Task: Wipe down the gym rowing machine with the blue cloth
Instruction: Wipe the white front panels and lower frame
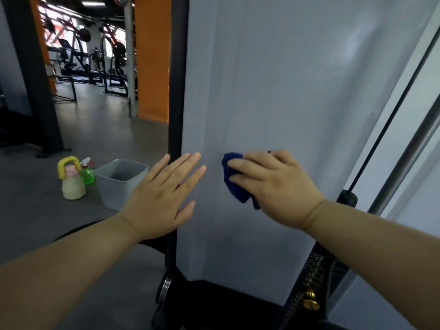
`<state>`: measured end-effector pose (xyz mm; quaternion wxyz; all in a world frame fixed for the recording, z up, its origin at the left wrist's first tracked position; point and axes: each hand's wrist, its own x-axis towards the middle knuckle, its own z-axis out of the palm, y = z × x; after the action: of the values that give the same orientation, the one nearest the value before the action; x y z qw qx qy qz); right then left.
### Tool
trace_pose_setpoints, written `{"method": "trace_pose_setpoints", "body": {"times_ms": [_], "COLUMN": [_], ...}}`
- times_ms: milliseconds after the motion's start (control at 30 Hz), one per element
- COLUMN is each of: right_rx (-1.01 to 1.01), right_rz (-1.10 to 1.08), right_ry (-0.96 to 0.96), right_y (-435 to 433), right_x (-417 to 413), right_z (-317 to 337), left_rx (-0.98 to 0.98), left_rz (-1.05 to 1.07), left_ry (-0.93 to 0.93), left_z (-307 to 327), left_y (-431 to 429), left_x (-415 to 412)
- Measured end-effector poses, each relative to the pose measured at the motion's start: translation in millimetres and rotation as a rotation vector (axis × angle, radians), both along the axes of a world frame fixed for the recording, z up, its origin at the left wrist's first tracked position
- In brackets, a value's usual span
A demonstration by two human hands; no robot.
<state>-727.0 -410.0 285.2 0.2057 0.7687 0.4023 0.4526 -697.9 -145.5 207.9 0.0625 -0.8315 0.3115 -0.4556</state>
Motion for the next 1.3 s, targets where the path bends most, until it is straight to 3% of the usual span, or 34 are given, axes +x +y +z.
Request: {"method": "trace_pose_setpoints", "body": {"times_ms": [133,233,367,467,567,633,667,733,800,833,900,1000,1067,1100,1233,1300], "right_rx": [0.27,0.316,0.039,-0.132,0.272,0.485,0.46,0.177,-0.147,-0.199,-0.081,0.32,0.479,0.455,0.0,-0.036], "right_rz": [0.012,0.003,0.012,0.033,0.086,0.003,-0.01,0.014,-0.034,-0.085,-0.049,-0.043,-0.072,-0.063,-0.044,-0.051], "right_ry": [-0.095,-0.025,0.119,0.171,0.054,0.008,-0.01,0.086,0.311,0.403,0.335,0.053,-0.013,-0.002,0.299,0.376], "right_y": [-2.4,0.1,-6.3,-10.0,-8.0,-3.5,-1.3,-1.1,-11.0,-22.0,-44.6,-69.7,-75.2,-77.0,-90.4,-104.6], "right_x": [2.9,0.3,0.8,-2.0,-2.7,-1.3,2.4,2.8,-10.0,-16.8,-21.4,-19.5,-18.7,-16.4,-30.0,-40.2], "right_z": [51.5,34.6,-17.1,-18.3,22.1,27.7,15.1,-28.3,-64.8,-70.4,-55.1,-1.7,17.6,12.1,-57.0,-67.4], "left_rx": [0.111,0.188,0.317,0.398,0.346,0.319,0.311,0.28,0.254,0.25,0.255,0.227,0.167,0.15,0.15,0.16], "left_rz": [0.083,0.128,0.14,0.167,0.177,0.174,0.178,0.197,0.201,0.185,0.124,0.057,0.035,0.025,-0.029,-0.06], "left_ry": [0.051,0.063,0.038,0.011,-0.003,-0.003,-0.001,0.014,0.017,0.0,-0.049,-0.078,-0.058,-0.05,-0.049,-0.061], "left_z": [13.9,28.2,56.4,66.8,62.2,53.5,49.7,43.7,37.7,34.3,30.3,29.5,29.6,29.9,30.5,28.1], "left_y": [2.0,5.6,9.9,11.0,7.9,5.2,4.7,4.4,4.8,2.6,-7.8,-34.3,-52.2,-59.9,-81.9,-93.2], "left_x": [-16.4,-29.4,-38.7,-39.6,-40.0,-38.0,-36.1,-31.0,-28.8,-28.4,-29.0,-26.4,-22.4,-21.0,-23.5,-28.7]}}
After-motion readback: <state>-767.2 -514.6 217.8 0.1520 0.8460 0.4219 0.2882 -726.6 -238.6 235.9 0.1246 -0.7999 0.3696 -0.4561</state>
